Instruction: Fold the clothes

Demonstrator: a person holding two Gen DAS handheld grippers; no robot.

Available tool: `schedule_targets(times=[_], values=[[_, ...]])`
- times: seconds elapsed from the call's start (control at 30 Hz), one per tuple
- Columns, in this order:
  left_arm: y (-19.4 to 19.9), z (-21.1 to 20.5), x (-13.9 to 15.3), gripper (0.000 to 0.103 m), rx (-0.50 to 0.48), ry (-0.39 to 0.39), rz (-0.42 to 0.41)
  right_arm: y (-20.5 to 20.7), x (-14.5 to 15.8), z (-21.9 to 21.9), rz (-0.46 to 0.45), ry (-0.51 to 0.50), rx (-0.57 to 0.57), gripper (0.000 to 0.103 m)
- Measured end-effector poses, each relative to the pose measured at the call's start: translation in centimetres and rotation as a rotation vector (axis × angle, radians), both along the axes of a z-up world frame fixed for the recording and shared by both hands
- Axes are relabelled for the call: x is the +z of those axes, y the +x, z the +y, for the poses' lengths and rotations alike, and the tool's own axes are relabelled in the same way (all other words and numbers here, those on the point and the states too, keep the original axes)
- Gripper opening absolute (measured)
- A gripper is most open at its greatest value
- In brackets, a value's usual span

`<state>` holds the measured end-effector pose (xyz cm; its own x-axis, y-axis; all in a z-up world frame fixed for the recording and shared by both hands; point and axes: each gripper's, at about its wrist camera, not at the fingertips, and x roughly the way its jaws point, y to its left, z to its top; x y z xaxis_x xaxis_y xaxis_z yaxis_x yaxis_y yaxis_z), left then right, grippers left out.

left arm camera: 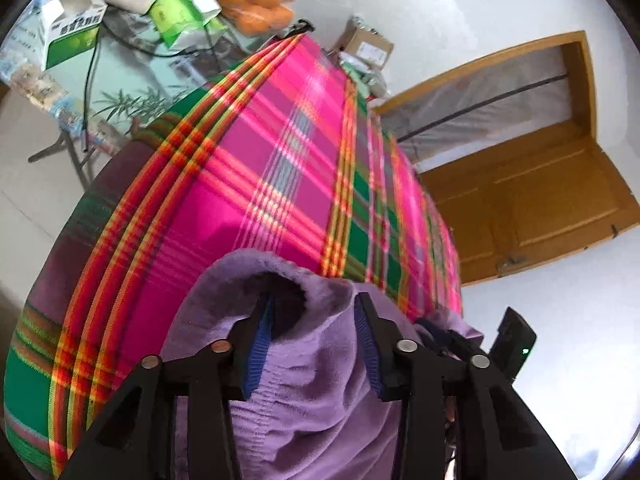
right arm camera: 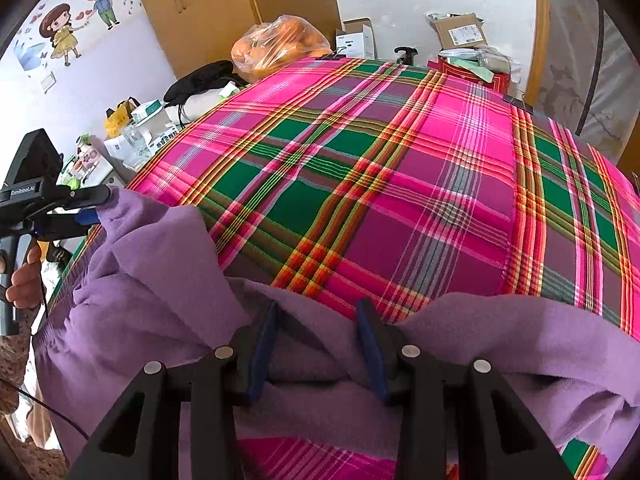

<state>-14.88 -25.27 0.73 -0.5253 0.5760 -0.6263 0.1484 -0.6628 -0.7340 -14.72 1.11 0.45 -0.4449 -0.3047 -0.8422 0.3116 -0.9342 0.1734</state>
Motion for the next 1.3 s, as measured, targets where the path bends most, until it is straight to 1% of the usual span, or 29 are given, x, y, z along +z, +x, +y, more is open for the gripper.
schedule_targets(times=[0.03,0.1,0.13,0.17,0.23,0.3,0.33,0.53,0.67,0.73,0.87,0.97,1.0,1.03,1.07,1.1,1.17,1.3], values=[[0.0,0.3,0.1,0.027,-0.008,-0.024,-0.002,0.0,0.0,0.0,0.001,0.001,-0.002,0.041],[0.2,0.4,0.5,0.007,-0.009,-0.045,0.007,0.0,0.0,-0.1,0.002,0.011,-0.010,0.040],[0.3,0.5,0.7,0.007,-0.009,-0.055,0.011,0.0,0.0,-0.1,0.002,0.018,-0.014,0.038],[0.3,0.2,0.9,0.006,0.012,-0.065,0.023,0.0,0.0,-0.1,0.003,0.025,-0.018,0.035],[0.5,-0.6,1.4,0.006,0.057,-0.084,0.037,0.0,0.0,0.0,0.000,0.027,-0.025,0.019],[0.7,-1.5,1.8,0.006,0.103,-0.103,0.051,-0.1,0.0,0.2,-0.001,0.022,-0.032,0.010],[0.8,-1.9,2.1,0.006,0.125,-0.112,0.058,-0.1,0.0,0.3,0.001,0.017,-0.035,0.009],[1.2,-3.6,2.5,0.006,0.186,-0.138,0.068,-0.4,1.5,-0.5,0.087,0.005,-0.068,0.007],[0.9,-5.2,2.5,0.006,0.230,-0.134,0.069,-2.0,3.0,-2.0,0.162,0.030,-0.093,0.007],[0.6,-5.6,2.3,0.006,0.237,-0.138,0.060,-3.2,3.5,-2.4,0.179,0.040,-0.121,0.007],[0.0,-5.9,1.5,0.006,0.248,-0.144,0.030,-5.1,2.9,-4.2,0.180,0.113,-0.137,0.007],[-0.1,-6.0,0.8,0.006,0.246,-0.121,0.009,-5.9,1.4,-5.1,0.141,0.171,-0.134,0.008],[0.0,-6.0,0.7,0.006,0.242,-0.120,0.003,-6.0,0.9,-5.3,0.109,0.175,-0.126,0.009],[0.1,-6.1,0.8,0.006,0.235,-0.116,0.006,-6.0,0.5,-5.4,0.088,0.180,-0.122,0.011],[0.3,-6.1,0.9,0.006,0.229,-0.111,0.011,-5.5,0.7,-5.4,0.097,0.189,-0.128,0.011],[0.4,-6.1,1.0,0.012,0.220,-0.111,0.007,-5.0,0.8,-5.3,0.107,0.199,-0.133,0.011],[1.1,-6.4,1.3,0.018,0.217,-0.110,-0.008,-3.9,1.2,-5.3,0.127,0.214,-0.142,0.012],[3.5,-7.4,1.5,0.020,0.226,-0.085,-0.034,-1.0,3.5,-6.0,0.191,0.203,-0.127,0.014]])
